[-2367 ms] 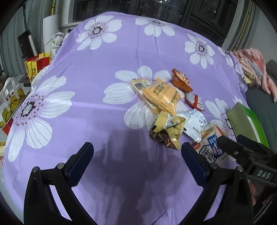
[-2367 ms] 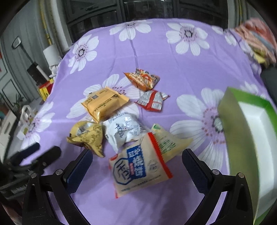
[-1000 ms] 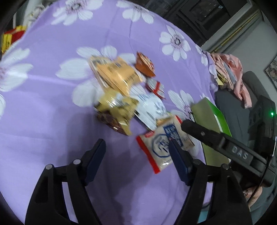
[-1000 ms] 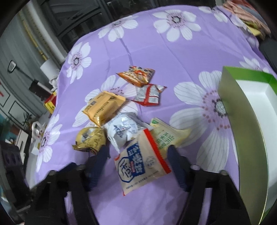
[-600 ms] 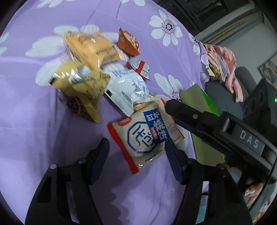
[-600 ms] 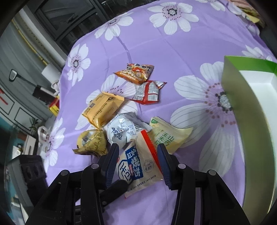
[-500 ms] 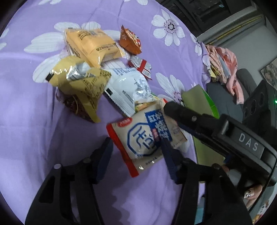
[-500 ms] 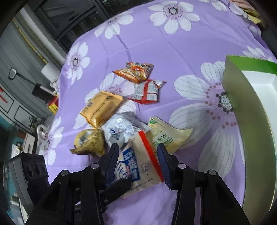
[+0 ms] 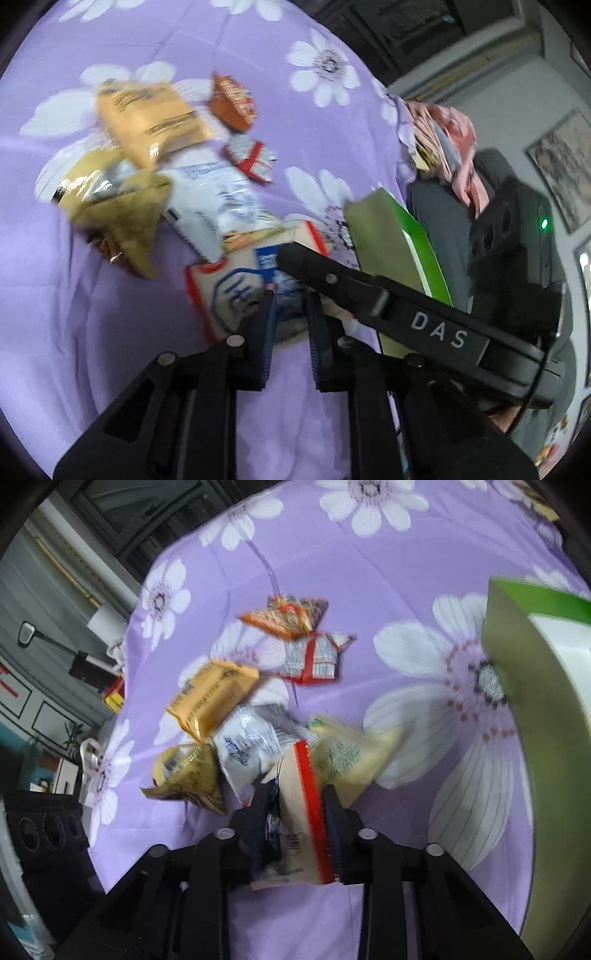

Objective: Organize snacks

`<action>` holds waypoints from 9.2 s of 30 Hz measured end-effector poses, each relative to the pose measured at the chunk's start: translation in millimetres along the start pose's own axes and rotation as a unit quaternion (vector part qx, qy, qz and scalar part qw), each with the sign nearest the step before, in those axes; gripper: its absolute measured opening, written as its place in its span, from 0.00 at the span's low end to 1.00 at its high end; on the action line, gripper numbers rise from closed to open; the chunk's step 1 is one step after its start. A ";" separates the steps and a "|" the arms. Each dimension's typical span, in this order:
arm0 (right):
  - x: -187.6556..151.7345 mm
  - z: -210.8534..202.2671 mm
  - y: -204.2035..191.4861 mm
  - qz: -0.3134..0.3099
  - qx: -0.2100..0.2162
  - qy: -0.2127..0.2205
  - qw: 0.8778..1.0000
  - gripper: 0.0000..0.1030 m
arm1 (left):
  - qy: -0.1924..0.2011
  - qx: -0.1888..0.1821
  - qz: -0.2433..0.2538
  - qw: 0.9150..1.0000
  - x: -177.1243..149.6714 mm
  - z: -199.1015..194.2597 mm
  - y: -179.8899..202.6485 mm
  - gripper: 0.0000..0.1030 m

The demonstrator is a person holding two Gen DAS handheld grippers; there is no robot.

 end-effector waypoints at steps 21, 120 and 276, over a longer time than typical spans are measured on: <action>0.2 -3.4 10.6 0.033 0.010 -0.009 0.999 0.46 | -0.013 0.023 -0.062 0.998 -8.5 6.4 -38.5 0.62; -1.1 -44.7 101.1 0.191 -0.112 0.021 0.975 0.56 | -0.090 0.023 -0.007 0.996 1.9 62.6 34.5 0.23; 57.7 29.8 16.5 0.132 0.087 0.029 0.987 0.71 | 0.045 0.106 -0.060 0.992 35.9 -7.6 -80.8 0.68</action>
Point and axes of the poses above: each gripper's, at about its wrist camera, not at the fingertips, and z roughly the way its jaws point, y to its right, x to its top, the point moved 3 cm from there along z, roughly the way its jaws point, and after that the axes turned 9 degrees about x, right-handed, at the moved point
